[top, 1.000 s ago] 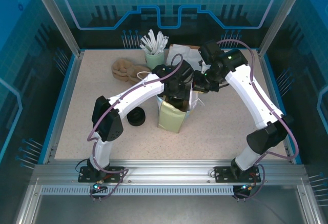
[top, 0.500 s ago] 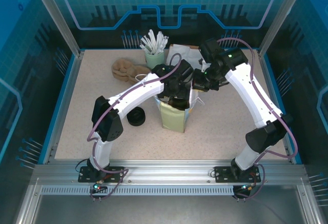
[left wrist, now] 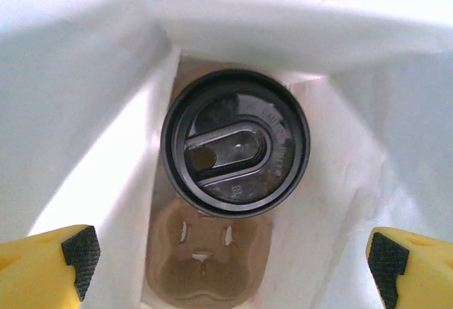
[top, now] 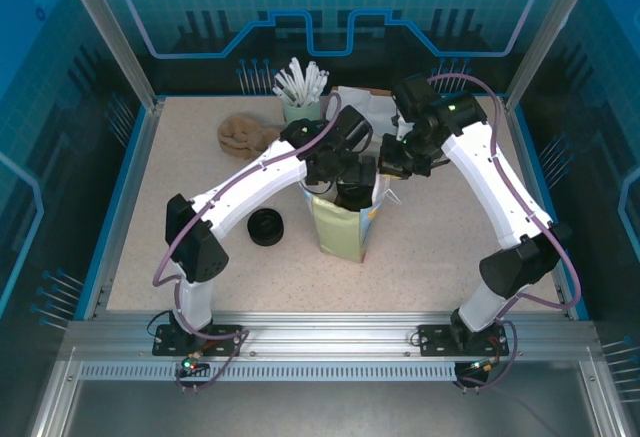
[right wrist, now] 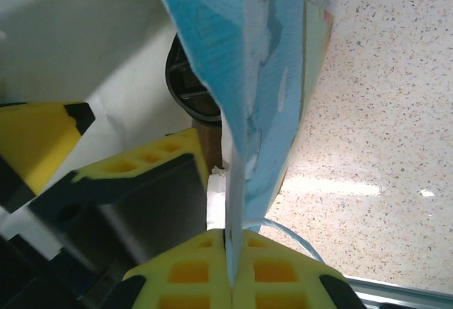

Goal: Pack the takeout coffee

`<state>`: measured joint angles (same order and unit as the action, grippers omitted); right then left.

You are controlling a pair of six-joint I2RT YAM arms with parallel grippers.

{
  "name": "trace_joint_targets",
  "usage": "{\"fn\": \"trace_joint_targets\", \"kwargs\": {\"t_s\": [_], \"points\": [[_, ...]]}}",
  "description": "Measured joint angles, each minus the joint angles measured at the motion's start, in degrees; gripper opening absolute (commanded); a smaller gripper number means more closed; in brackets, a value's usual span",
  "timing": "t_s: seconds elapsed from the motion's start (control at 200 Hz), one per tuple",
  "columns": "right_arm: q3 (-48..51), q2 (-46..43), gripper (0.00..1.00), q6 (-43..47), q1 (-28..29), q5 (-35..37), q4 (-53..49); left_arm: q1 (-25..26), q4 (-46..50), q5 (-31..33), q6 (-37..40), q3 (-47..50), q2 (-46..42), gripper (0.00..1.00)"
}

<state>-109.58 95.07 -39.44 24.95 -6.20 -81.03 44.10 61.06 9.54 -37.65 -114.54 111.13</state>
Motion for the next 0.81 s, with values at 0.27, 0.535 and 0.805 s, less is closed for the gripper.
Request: {"fn": "trace_joint_targets", "kwargs": {"t_s": [0.27,0.535,0.805], "points": [[1.95,-0.22,0.0,0.0,-0.66,-0.66,0.5,0.0,1.55,0.07,0.04,-6.32,-0.02,0.98],[8.5,-3.26,0.0,0.0,-2.51,-7.3,6.64,-0.13,0.79,1.14,2.21,-7.19,-5.03,0.98],[14.03,-5.77,0.0,1.16,-3.15,-14.97,12.76,-6.93,-6.49,2.93,5.64,0.74,-19.78,0.98]]}}
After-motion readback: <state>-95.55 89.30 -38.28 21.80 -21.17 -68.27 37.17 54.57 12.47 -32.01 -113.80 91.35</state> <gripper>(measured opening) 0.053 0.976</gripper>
